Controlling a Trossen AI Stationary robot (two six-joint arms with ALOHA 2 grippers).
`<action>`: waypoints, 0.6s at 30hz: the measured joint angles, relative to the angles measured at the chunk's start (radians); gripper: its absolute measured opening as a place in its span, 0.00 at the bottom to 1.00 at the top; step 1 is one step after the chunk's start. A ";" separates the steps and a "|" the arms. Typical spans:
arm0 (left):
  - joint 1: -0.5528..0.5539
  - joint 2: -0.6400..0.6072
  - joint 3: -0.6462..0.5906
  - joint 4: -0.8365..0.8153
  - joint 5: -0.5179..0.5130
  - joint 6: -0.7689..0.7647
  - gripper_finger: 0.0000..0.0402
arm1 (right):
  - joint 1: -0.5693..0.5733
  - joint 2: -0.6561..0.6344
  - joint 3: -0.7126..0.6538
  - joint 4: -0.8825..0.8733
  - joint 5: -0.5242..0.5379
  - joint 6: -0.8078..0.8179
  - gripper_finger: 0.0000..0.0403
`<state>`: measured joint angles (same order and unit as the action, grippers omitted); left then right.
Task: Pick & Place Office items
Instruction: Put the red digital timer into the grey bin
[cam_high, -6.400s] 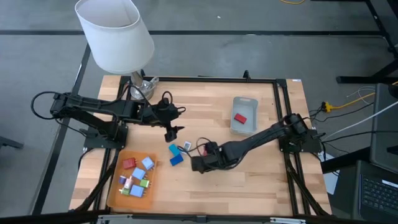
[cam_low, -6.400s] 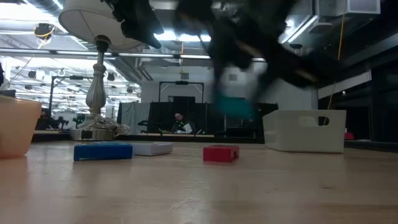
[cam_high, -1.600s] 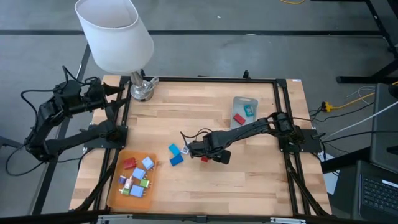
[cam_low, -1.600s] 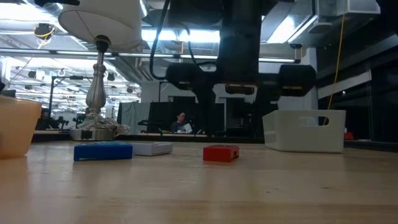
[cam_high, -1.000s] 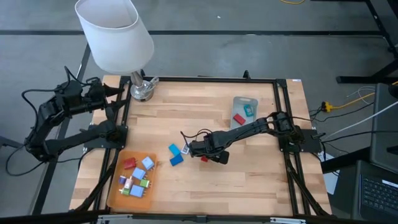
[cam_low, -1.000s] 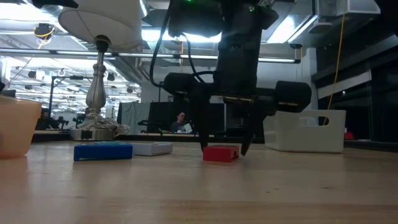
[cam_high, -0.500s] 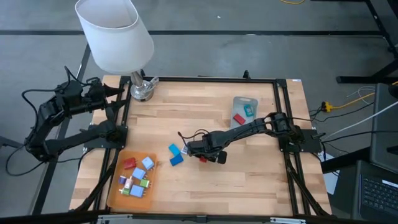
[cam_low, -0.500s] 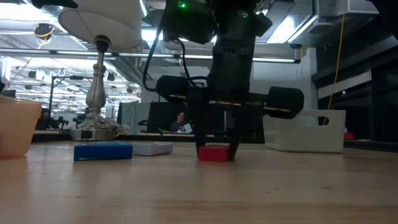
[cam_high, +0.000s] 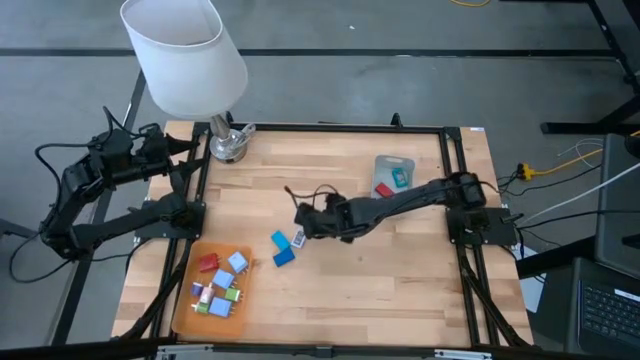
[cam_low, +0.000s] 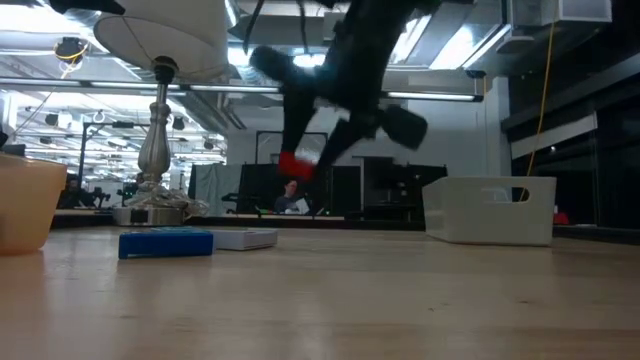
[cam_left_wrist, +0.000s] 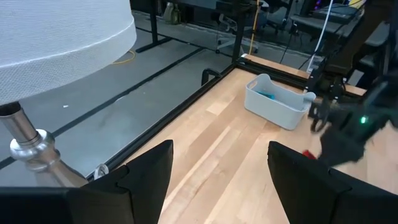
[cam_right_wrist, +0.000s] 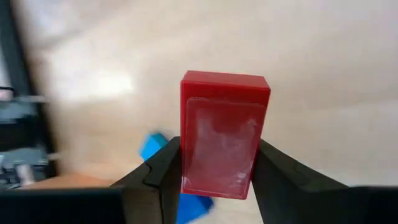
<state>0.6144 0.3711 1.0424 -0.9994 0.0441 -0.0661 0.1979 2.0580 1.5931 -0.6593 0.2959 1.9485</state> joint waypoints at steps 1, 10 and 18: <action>0.000 0.000 0.000 0.000 0.000 -0.003 0.64 | -0.003 -0.017 -0.001 -0.003 0.034 -0.018 0.38; 0.000 0.002 0.000 0.000 0.000 -0.026 0.64 | -0.021 -0.255 0.000 -0.149 0.457 -0.219 0.38; 0.000 0.015 0.000 0.000 -0.038 -0.043 0.64 | -0.018 -0.479 0.000 -0.700 0.566 -0.065 0.38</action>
<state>0.6140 0.3860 1.0424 -0.9995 0.0063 -0.1093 0.1795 1.5787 1.5936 -1.3594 0.8622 1.8834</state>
